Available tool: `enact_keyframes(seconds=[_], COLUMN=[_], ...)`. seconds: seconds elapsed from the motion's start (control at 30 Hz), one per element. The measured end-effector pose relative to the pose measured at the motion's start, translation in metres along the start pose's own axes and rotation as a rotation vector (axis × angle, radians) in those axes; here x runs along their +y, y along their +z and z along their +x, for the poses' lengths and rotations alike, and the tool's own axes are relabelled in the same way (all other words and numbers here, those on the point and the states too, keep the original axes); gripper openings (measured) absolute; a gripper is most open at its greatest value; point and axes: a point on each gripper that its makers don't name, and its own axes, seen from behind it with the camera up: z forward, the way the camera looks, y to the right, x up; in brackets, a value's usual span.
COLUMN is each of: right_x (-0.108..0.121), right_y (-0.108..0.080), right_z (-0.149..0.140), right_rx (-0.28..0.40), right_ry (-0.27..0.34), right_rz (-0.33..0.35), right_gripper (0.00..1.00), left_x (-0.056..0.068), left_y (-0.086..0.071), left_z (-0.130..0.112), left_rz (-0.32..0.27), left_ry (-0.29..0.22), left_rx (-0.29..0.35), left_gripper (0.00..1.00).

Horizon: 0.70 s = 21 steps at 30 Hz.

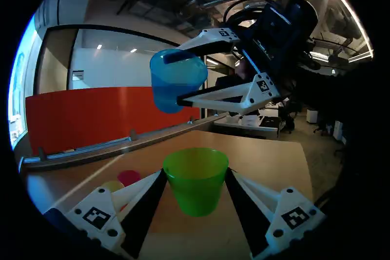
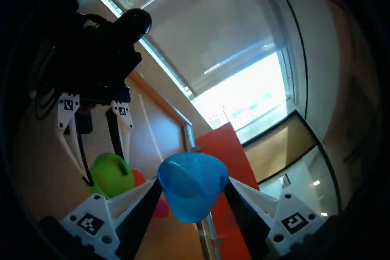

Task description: Pour water

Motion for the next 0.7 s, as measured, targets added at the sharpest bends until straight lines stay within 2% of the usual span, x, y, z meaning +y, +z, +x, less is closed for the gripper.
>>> enact_keyframes(seconds=[0.7], right_x=[0.0004], right_y=[-0.0003], right_z=[-0.001], right_rx=[-0.009], right_ry=[-0.044], right_rz=[-0.006], right_gripper=[0.9], left_x=[0.0016], left_y=[0.0015], left_z=[0.0006], left_rz=[-0.001], left_ry=[0.005], left_rx=[0.0], left_gripper=[0.85])
